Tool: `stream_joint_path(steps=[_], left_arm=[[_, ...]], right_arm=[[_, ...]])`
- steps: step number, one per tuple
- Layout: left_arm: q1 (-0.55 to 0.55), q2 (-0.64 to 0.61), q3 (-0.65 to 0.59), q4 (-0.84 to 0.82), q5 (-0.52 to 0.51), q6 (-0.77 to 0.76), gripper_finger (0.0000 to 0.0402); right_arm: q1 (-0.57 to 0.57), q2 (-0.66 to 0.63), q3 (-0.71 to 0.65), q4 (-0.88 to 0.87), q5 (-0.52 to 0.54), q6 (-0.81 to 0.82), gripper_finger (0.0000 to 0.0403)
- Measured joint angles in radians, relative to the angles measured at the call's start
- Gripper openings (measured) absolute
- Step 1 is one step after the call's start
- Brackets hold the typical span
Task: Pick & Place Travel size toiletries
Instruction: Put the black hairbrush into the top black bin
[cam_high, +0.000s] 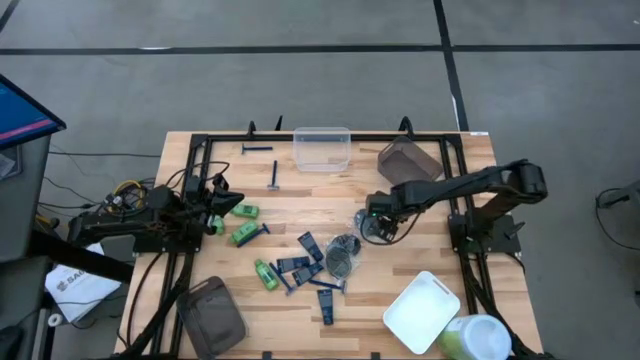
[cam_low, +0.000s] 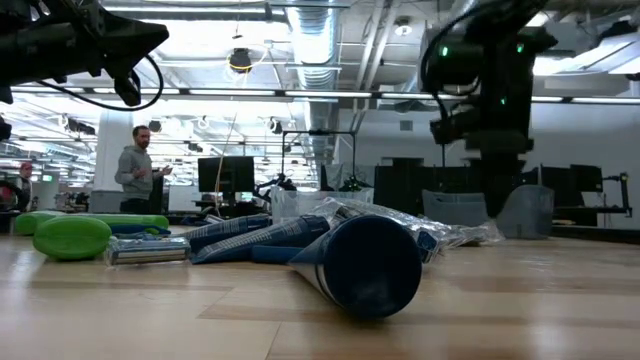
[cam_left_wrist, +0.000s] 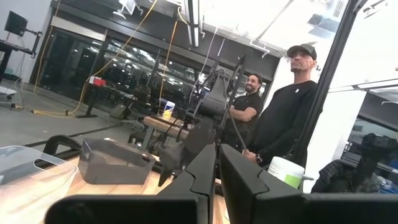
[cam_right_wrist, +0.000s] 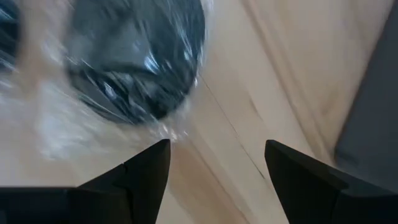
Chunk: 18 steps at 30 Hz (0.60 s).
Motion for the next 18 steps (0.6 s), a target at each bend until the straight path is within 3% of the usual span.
stream_joint_path(steps=[4,13,18], left_arm=[[0.000,0.000,0.000,0.000,0.000,0.000,0.0020],[0.000,0.000,0.000,0.000,0.000,0.000,0.0019],[0.000,0.000,0.000,0.000,0.000,0.000,0.0019]], right_arm=[[-0.020,0.043,-0.001,0.004,-0.074,-0.096,0.0255],[-0.065,0.082,-0.052,0.099,-0.134,-0.203,0.0254],[-0.081,0.074,-0.067,0.120,-0.150,-0.207,0.0216]])
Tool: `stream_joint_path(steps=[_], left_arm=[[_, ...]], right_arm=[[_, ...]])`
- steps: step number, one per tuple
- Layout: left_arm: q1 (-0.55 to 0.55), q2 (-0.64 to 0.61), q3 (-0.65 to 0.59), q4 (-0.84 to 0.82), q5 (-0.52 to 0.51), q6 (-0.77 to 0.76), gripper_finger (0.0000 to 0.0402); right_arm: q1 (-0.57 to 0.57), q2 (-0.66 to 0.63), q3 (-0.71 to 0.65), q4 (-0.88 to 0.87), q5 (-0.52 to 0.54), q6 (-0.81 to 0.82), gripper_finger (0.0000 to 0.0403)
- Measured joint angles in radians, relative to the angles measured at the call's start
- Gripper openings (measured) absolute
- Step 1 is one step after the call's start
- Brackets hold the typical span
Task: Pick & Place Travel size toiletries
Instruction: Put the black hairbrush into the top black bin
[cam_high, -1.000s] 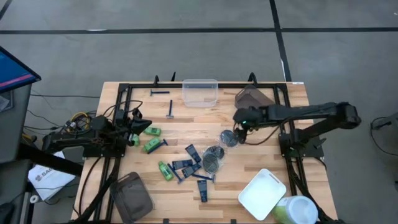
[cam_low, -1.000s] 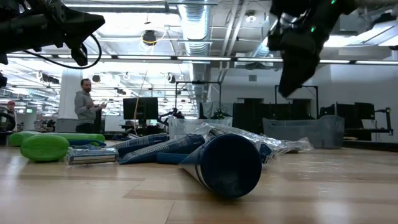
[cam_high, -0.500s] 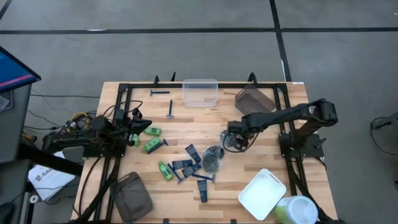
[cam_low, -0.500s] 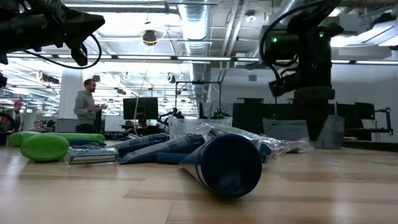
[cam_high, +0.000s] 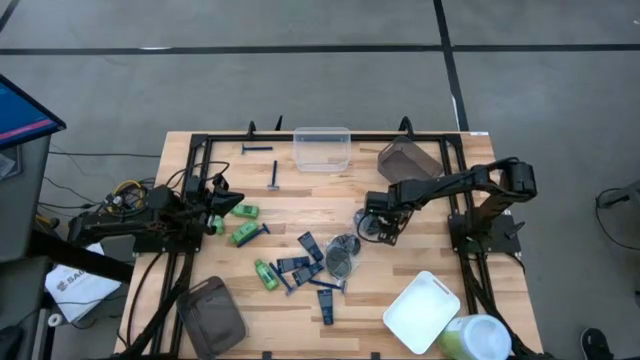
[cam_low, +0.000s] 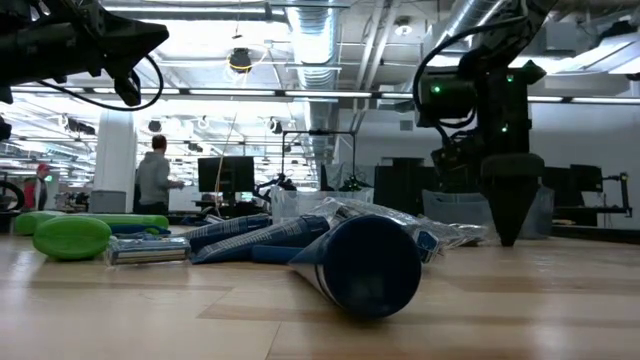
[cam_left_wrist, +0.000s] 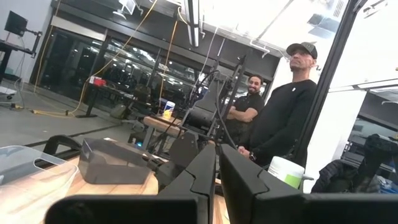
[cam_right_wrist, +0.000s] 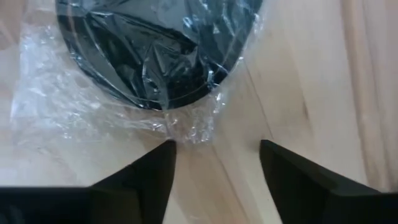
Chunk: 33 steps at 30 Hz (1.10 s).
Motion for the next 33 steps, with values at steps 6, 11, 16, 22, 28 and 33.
stream_joint_path(steps=[6,11,16,22,28,33], left_arm=[[0.000,0.000,0.000,0.000,0.000,0.000,0.0018],[0.000,0.000,0.000,0.000,0.000,0.000,0.0019],[0.000,0.000,0.000,0.000,0.000,0.000,0.0017],[0.000,0.000,0.000,0.000,0.000,0.000,0.0018],[0.000,0.000,0.000,0.000,0.000,0.000,0.0019],[0.000,0.000,0.000,0.000,0.000,0.000,0.0018]], right_arm=[[0.002,0.003,-0.002,0.026,-0.029,-0.015,0.0121],[0.001,0.006,-0.001,0.036,-0.031,-0.011,0.0029],[0.001,0.007,-0.001,0.033,-0.035,-0.008,0.0006],[-0.002,-0.026,-0.007,0.007,-0.057,-0.009,0.0000],[-0.002,-0.102,-0.005,-0.028,-0.064,0.014,0.0000],[-0.002,-0.168,-0.004,-0.042,-0.069,0.044,0.0000]])
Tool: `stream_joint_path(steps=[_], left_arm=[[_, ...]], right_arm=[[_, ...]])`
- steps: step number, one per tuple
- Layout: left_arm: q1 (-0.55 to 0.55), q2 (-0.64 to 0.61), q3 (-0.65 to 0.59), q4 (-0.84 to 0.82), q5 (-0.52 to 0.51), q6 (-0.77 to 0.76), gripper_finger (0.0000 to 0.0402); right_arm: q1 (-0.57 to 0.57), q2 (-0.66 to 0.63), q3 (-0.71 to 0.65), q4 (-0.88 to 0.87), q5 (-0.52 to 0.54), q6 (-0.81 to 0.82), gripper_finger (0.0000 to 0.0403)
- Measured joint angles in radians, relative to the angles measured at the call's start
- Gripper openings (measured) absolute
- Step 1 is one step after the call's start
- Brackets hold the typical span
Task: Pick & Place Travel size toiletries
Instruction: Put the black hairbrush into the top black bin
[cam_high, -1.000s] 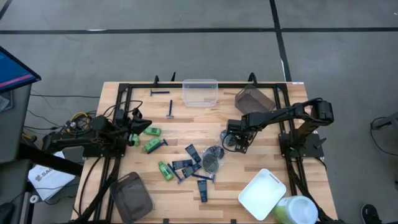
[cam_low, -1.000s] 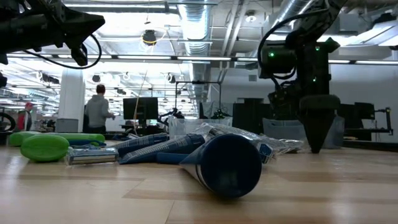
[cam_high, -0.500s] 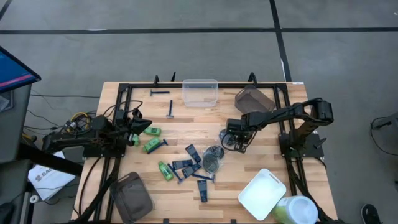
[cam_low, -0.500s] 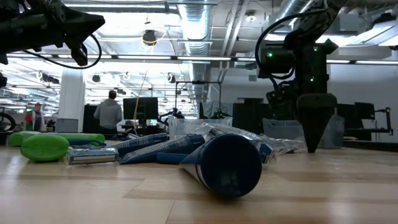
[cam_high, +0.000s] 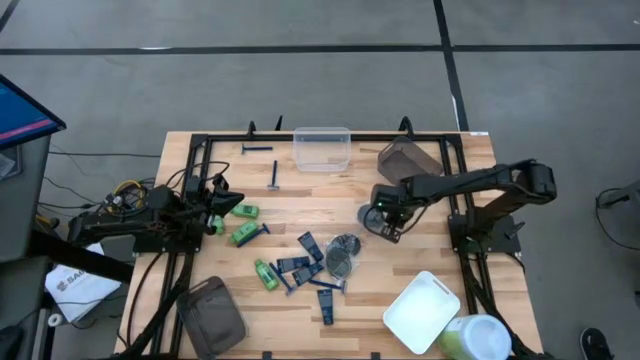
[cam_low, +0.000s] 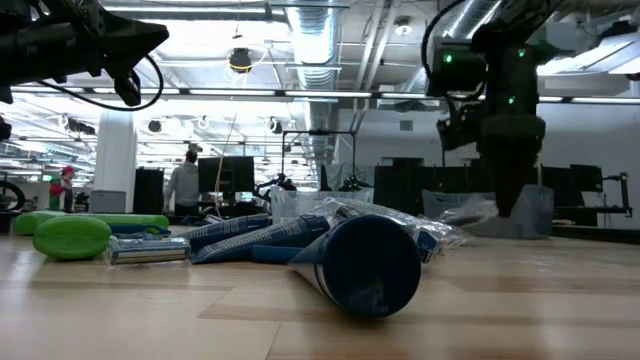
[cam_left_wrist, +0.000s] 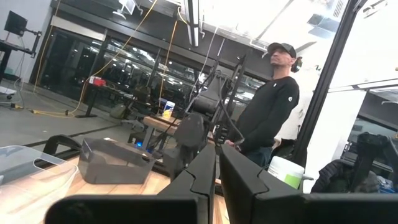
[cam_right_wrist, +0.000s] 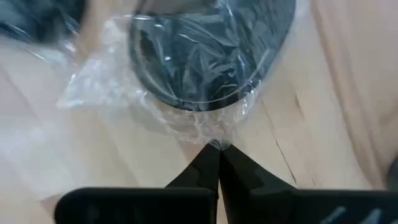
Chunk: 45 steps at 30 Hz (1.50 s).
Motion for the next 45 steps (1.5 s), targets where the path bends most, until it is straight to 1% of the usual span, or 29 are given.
stream_joint_path(steps=[11,15,26,29,36,39,43,45], left_arm=[[0.000,0.000,0.000,0.001,0.000,0.000,0.0019],[0.000,0.000,0.000,0.004,0.000,0.000,0.0019],[0.000,0.000,0.000,0.008,0.000,0.000,0.0019],[0.000,0.000,0.000,0.008,0.000,-0.001,0.0019],[0.000,0.000,0.000,0.008,0.000,0.000,0.0019],[0.000,0.000,0.000,0.008,0.000,0.000,0.0019],[0.000,0.000,0.000,0.008,-0.008,0.000,0.0019],[0.000,0.000,0.000,0.008,-0.011,0.000,0.0019]], right_arm=[[0.000,-0.179,0.000,0.007,0.014,0.084,0.0000],[-0.023,-0.251,0.001,0.021,0.015,0.107,0.0000],[-0.181,-0.430,0.002,0.069,0.020,0.116,0.0000],[-0.236,-0.463,0.015,0.075,0.025,0.083,0.0000],[-0.383,-0.477,0.114,0.068,0.091,0.010,0.0000],[-0.454,-0.459,0.148,0.052,0.129,-0.011,0.0000],[-0.549,-0.422,0.160,-0.001,0.133,-0.012,0.0000],[-0.579,-0.394,0.160,-0.060,0.133,-0.012,0.0000]])
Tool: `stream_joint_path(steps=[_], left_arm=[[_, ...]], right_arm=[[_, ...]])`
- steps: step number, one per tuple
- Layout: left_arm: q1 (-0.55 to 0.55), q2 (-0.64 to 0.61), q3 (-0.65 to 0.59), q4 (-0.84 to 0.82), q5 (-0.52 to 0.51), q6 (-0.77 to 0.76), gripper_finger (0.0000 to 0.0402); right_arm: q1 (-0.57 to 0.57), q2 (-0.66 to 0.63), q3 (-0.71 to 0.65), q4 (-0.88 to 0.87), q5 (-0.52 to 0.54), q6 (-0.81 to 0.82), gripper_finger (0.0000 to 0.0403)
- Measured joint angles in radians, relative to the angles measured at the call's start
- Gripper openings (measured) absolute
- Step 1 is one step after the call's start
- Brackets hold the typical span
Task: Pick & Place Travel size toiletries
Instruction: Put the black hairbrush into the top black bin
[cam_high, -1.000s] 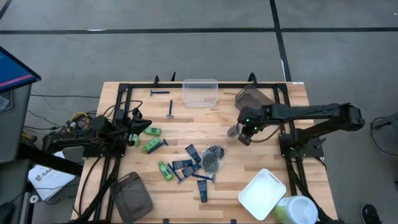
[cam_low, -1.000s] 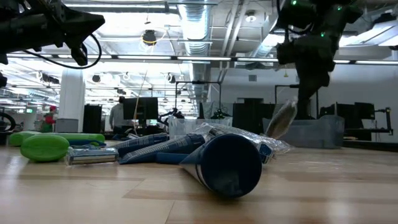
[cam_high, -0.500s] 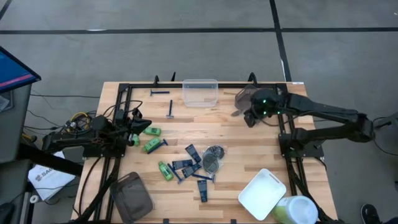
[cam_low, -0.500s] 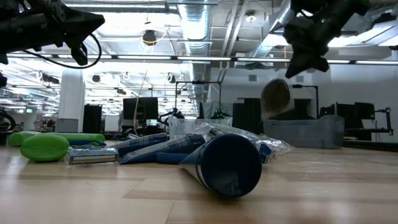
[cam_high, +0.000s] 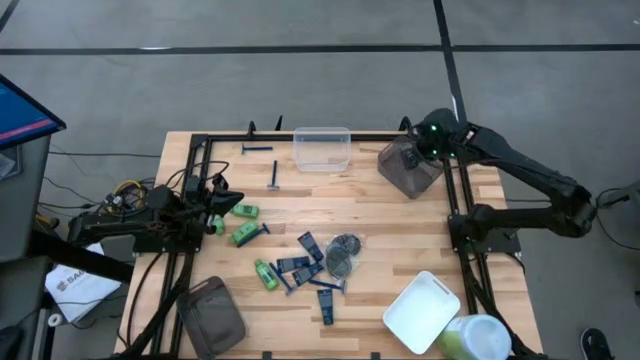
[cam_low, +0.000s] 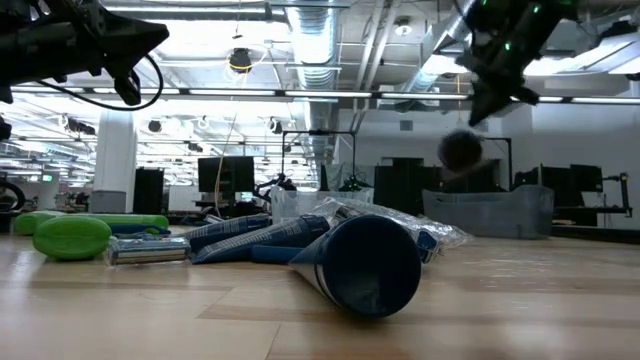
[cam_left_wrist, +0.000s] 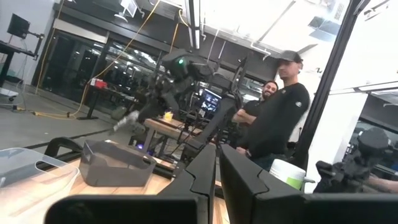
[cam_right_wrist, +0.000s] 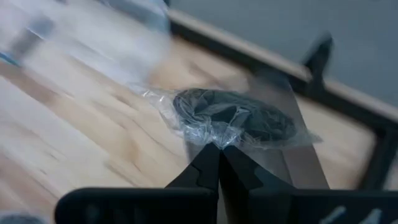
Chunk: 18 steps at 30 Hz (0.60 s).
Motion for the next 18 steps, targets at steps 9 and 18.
stream_joint_path(steps=[9,18], left_arm=[[0.000,0.000,0.000,0.000,-0.002,0.000,0.0019],[0.000,0.000,0.000,0.000,0.000,0.000,0.0019]], right_arm=[[-0.013,0.134,-0.001,-0.098,0.026,-0.052,0.0000],[-0.010,0.220,-0.001,-0.109,0.116,-0.095,0.0009]])
